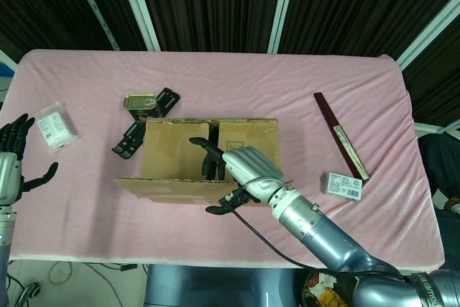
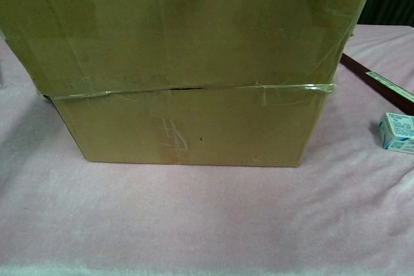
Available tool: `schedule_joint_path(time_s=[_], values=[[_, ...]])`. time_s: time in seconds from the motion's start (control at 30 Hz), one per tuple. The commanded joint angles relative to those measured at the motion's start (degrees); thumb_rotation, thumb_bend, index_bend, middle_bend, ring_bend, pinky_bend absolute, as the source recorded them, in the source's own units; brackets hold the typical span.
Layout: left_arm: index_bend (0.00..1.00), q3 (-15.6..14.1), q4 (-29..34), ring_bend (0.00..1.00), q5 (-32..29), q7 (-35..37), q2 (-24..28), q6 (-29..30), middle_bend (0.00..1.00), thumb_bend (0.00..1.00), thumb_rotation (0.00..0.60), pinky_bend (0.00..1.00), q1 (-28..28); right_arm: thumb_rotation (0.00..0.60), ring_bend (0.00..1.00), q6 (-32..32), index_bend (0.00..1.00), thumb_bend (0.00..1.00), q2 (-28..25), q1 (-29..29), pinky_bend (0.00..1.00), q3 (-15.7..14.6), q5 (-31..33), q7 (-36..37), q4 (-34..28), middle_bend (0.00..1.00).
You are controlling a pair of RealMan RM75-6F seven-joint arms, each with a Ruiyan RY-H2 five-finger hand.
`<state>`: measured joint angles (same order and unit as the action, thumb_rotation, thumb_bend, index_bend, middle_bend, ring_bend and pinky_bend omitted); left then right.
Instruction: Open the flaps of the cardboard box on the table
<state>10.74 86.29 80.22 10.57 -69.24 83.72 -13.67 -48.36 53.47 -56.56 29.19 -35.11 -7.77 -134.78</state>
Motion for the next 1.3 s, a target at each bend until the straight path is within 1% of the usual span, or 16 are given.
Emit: schedule_joint_path(time_s=[0.03,0.2,0.57,0.67,0.77,0.8,0.87,0.93,0.97,1.03,1.07,1.17,1.23,1.3], values=[[0.00,0.0,0.0,0.00,-0.1,0.0,0.0,-0.1,0.00,0.25,0.600,0.00,0.0,0.547,0.52,1.5,0.00,0.13,-1.0,-0.3,0.65,-0.1,-1.1,1.1,-0.2,0.42],[0.00,0.0,0.2,0.00,-0.1,0.0,0.1,-0.3,0.00,0.25,0.600,0.00,0.0,0.543,0.53,5.9,0.00,0.13,-3.0,0.0,0.65,0.5,-4.4,4.6,-0.2,0.43],[0.00,0.0,0.2,0.00,0.0,0.1,0.1,-0.2,0.00,0.25,0.600,0.00,0.0,0.544,0.54,13.4,0.00,0.13,-6.2,2.0,0.66,1.5,-11.3,12.2,-0.2,0.44],[0.00,0.0,0.1,0.00,0.1,0.0,0.1,-0.2,0.00,0.25,0.600,0.00,0.0,0.543,0.54,14.8,0.00,0.13,-7.2,2.7,0.66,1.9,-13.5,14.1,-0.2,0.44],[0.00,0.0,0.0,0.00,0.0,0.0,0.1,-0.2,0.00,0.25,0.600,0.00,0.0,0.550,0.53,14.1,0.00,0.12,-7.8,3.7,0.66,1.6,-15.7,14.5,-0.2,0.42],[0.00,0.0,0.0,0.00,0.0,0.0,0.1,-0.2,0.00,0.25,0.600,0.00,0.0,0.555,0.52,13.3,0.00,0.12,-8.0,4.2,0.64,1.2,-16.5,14.1,-0.2,0.40],[0.00,0.1,-0.1,0.00,-0.1,-0.1,0.2,-0.2,0.00,0.25,0.600,0.00,0.0,0.559,0.45,10.1,0.00,0.12,-8.3,5.8,0.55,-0.8,-18.7,11.3,-0.2,0.34],[0.00,0.0,0.0,0.00,-0.1,-0.3,0.3,-0.3,0.00,0.25,0.600,0.00,0.0,0.570,0.31,5.4,0.00,0.14,-7.8,8.1,0.40,-4.2,-21.2,6.7,-0.2,0.24],[0.00,0.0,0.0,0.00,-0.1,-0.4,0.3,-0.4,0.00,0.25,0.600,0.00,0.0,0.577,0.25,3.0,0.00,0.15,-7.4,9.3,0.34,-5.8,-22.3,4.5,-0.2,0.20],[0.00,0.0,0.0,0.00,0.2,-0.9,0.5,-0.4,0.00,0.25,0.600,0.00,-0.2,0.586,0.16,-2.7,0.00,0.15,-6.7,12.3,0.30,-9.3,-23.9,-0.9,0.2,0.14],[0.00,-0.1,0.0,0.00,0.4,-1.2,0.6,-0.4,0.00,0.25,0.600,0.00,-0.2,0.586,0.11,-5.0,0.00,0.15,-6.4,13.5,0.28,-10.6,-24.5,-3.1,0.5,0.11],[0.00,-0.5,0.3,0.00,1.0,-2.7,1.1,-0.8,0.00,0.25,0.600,0.00,-0.5,0.571,0.03,-14.6,0.00,0.15,-3.3,18.0,0.26,-14.7,-28.1,-10.5,3.6,0.05],[0.00,-0.7,1.0,0.00,1.2,-3.7,1.4,-1.2,0.00,0.25,0.600,0.00,-0.7,0.544,0.01,-20.9,0.00,0.15,-1.0,21.1,0.25,-16.9,-30.5,-14.6,6.8,0.02],[0.00,-1.0,2.2,0.00,1.7,-5.1,2.0,-1.6,0.00,0.25,0.600,0.00,-1.0,0.518,0.00,-28.1,0.00,0.15,1.6,24.9,0.24,-18.8,-33.5,-17.5,11.7,0.00]])
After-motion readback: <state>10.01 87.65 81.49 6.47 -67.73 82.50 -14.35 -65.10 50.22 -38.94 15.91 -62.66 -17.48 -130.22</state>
